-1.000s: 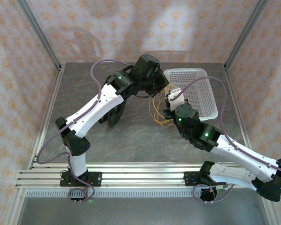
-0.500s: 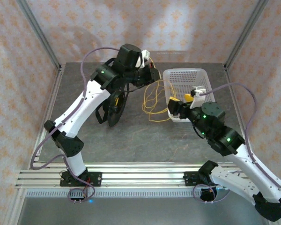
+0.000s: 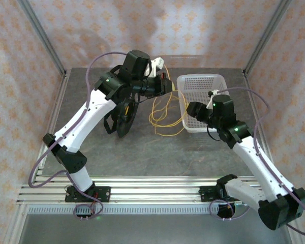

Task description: Wrap the cables

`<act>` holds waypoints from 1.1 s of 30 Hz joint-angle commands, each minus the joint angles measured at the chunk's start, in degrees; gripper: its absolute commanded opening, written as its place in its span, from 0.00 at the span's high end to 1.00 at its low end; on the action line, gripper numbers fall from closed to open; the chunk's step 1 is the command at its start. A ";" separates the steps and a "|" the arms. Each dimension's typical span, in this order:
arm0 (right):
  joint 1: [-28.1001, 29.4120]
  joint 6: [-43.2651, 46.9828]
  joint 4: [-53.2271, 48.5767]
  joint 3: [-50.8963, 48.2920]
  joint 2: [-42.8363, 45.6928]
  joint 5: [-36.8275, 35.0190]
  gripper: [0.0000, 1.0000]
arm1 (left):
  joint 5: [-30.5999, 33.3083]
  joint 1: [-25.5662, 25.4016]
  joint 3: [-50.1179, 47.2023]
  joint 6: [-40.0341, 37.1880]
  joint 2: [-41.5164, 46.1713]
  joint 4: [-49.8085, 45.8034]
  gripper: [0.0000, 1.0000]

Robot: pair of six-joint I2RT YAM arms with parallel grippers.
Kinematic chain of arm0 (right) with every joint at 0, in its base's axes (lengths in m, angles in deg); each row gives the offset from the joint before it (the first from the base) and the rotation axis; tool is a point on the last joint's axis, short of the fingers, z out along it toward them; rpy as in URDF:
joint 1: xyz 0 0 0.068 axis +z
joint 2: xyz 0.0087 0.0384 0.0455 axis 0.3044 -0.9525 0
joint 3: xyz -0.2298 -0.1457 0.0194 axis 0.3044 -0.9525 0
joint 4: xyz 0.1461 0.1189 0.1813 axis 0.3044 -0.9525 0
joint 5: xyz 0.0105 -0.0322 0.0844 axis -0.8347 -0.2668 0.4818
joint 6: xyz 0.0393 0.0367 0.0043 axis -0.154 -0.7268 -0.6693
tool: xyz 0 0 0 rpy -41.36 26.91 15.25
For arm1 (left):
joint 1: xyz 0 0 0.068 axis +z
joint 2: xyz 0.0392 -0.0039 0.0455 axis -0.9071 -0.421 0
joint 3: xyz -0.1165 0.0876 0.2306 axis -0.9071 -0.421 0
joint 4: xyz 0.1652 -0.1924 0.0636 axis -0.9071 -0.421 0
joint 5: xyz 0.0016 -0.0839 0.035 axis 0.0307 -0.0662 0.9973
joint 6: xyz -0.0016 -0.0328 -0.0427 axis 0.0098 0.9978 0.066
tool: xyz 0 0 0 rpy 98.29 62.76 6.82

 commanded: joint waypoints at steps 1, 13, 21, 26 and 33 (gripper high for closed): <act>-0.47 -0.67 3.51 1.36 -0.25 5.10 0.41 | -1.38 0.04 -1.03 -0.20 3.22 1.97 1.00; -0.53 0.95 5.34 4.53 -8.20 12.60 0.52 | -1.64 0.05 -4.29 0.70 5.31 4.44 1.00; -0.30 -0.05 4.76 5.83 -9.81 18.04 1.00 | 1.47 0.30 -5.41 -0.64 6.83 3.05 1.00; 0.75 0.40 -1.78 7.80 -8.00 15.64 1.00 | 4.20 1.30 -7.65 -1.04 8.33 2.55 0.87; 5.12 -1.11 -16.89 15.73 -9.87 7.10 1.00 | 13.24 2.48 -11.41 -4.18 13.73 0.47 0.05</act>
